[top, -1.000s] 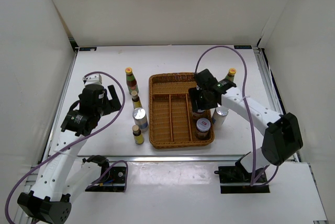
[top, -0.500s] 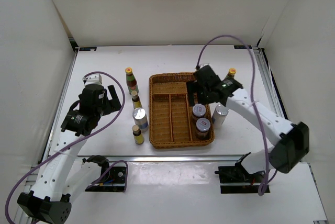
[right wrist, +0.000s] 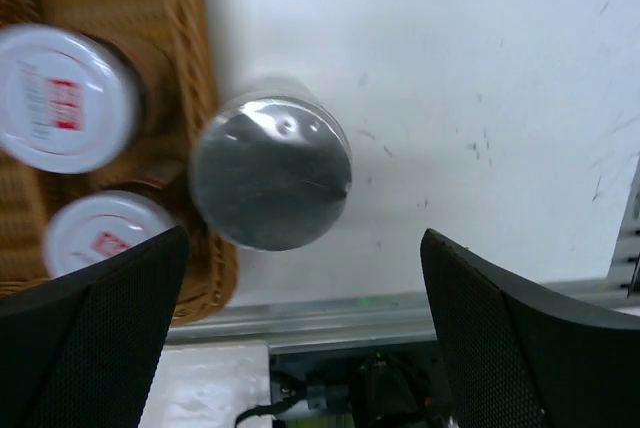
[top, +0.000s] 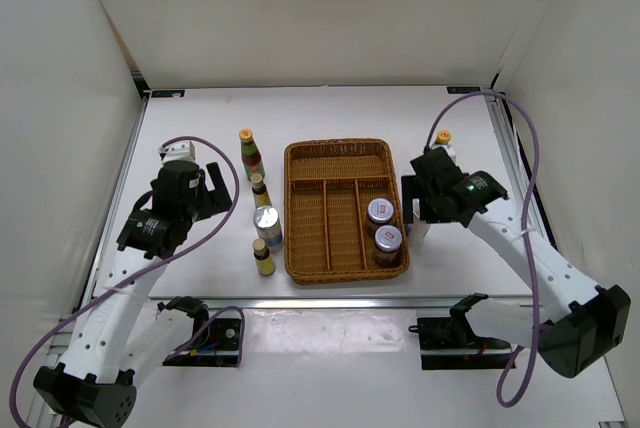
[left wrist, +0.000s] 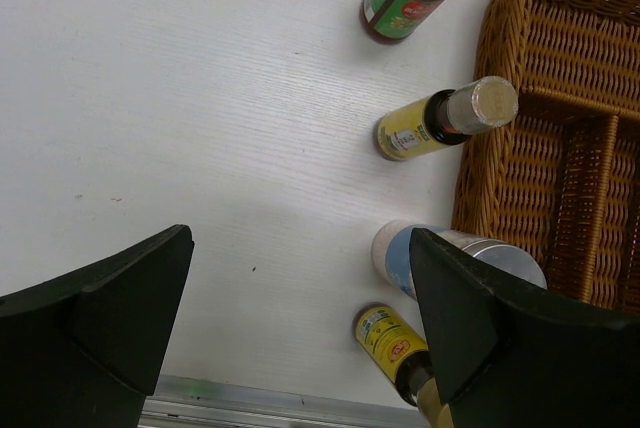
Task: Organize the condiment bottles
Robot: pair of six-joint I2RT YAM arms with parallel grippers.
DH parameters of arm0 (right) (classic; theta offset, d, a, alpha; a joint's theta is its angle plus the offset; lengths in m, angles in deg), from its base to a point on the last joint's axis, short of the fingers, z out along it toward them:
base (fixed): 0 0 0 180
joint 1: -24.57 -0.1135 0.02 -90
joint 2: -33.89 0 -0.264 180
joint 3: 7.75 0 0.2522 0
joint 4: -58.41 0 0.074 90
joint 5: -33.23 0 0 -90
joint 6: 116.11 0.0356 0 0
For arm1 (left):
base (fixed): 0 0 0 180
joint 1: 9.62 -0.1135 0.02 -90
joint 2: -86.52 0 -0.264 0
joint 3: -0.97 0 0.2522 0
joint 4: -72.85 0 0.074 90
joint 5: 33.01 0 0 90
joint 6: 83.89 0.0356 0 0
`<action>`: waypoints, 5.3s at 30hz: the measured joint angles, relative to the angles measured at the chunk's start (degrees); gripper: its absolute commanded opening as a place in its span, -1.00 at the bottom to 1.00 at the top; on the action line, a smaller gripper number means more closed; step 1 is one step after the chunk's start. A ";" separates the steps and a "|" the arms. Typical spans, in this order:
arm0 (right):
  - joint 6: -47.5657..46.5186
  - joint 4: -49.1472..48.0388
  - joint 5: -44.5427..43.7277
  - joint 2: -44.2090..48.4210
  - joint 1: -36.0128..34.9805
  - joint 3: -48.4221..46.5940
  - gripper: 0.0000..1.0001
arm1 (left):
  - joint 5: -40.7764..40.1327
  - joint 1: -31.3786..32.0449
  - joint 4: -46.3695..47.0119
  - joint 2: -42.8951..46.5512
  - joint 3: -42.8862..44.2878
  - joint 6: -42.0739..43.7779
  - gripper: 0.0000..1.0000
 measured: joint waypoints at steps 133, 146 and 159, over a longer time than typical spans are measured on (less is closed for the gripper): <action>-0.90 2.54 -12.94 14.71 -14.45 -12.83 1.00 | 11.80 30.73 -6.73 -26.38 34.58 2.73 -0.58; -0.50 6.82 -14.67 17.68 -14.45 -12.35 1.00 | 6.21 42.80 2.36 -35.47 28.15 -0.85 -0.59; 2.29 10.49 -13.70 21.31 -14.45 -11.19 1.00 | 1.60 45.90 8.26 -44.02 24.26 -3.21 -0.42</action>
